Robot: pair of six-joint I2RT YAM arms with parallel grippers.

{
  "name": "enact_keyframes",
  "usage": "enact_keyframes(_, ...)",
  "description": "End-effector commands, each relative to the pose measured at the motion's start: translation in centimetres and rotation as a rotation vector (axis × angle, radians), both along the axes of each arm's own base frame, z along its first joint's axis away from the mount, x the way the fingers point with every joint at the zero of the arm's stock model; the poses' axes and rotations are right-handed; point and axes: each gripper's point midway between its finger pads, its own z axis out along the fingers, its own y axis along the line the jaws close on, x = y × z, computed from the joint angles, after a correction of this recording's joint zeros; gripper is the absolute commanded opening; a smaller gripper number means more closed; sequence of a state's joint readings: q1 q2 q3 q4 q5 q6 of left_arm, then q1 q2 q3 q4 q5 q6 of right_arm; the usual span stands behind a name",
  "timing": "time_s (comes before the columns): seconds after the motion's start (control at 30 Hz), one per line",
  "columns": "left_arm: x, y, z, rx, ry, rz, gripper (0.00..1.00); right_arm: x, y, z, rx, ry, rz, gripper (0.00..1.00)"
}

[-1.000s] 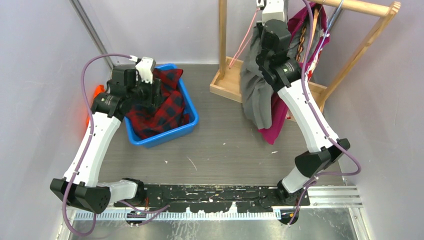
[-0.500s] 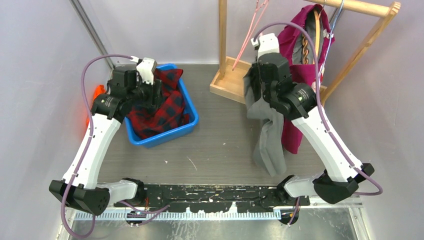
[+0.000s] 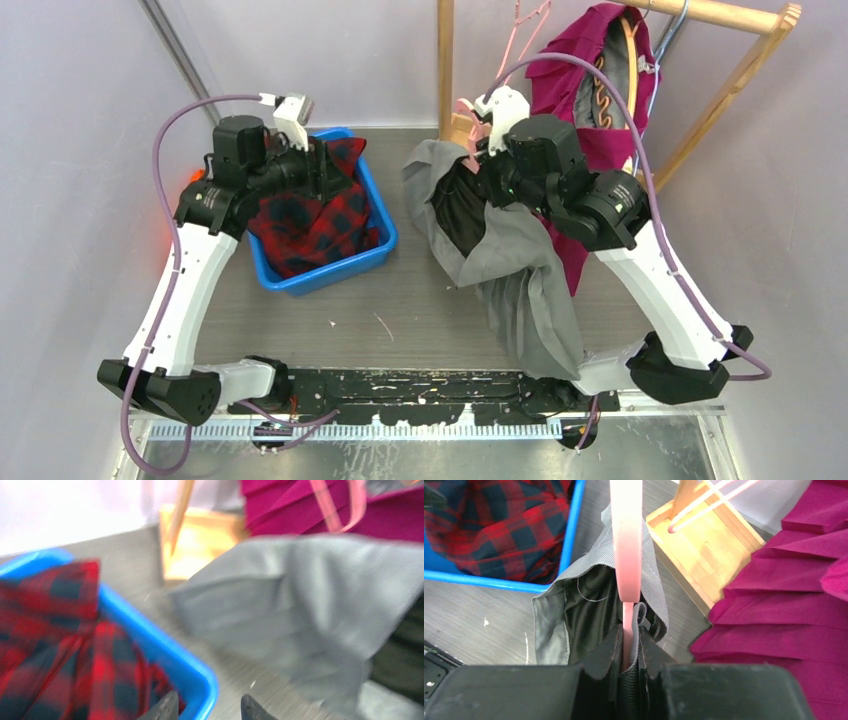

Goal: Remove the skirt from the hanger

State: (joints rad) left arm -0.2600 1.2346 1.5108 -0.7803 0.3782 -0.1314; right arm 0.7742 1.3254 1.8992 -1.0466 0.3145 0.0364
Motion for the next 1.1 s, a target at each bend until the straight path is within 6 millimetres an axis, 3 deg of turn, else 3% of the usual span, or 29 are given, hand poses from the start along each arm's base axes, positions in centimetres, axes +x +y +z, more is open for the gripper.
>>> enact_keyframes(0.0, -1.8, -5.0, 8.6, -0.315, -0.149, -0.227, 0.48, 0.7, 3.0, 3.9, 0.128, -0.086, 0.079, 0.01)
enact_keyframes(0.13, -3.2, -6.9, 11.8, -0.443, -0.191, -0.333, 0.48, 1.0, 5.1, 4.4, 0.146, -0.105, 0.13, 0.01)
enact_keyframes(0.23, -4.5, -8.0, 12.9, -0.475, -0.231, -0.393, 0.52, 1.6, 6.3, 4.8, 0.158, -0.125, 0.157, 0.01)
enact_keyframes(0.6, -4.6, -9.8, 11.1, -0.478, -0.211, -0.424, 0.54, 2.3, 8.1, 6.1, 0.174, -0.161, 0.191, 0.01)
enact_keyframes(1.07, -2.1, -11.4, 7.4, -0.307, -0.213, -0.369, 0.58, 2.0, 9.2, 6.9, 0.197, -0.162, 0.225, 0.01)
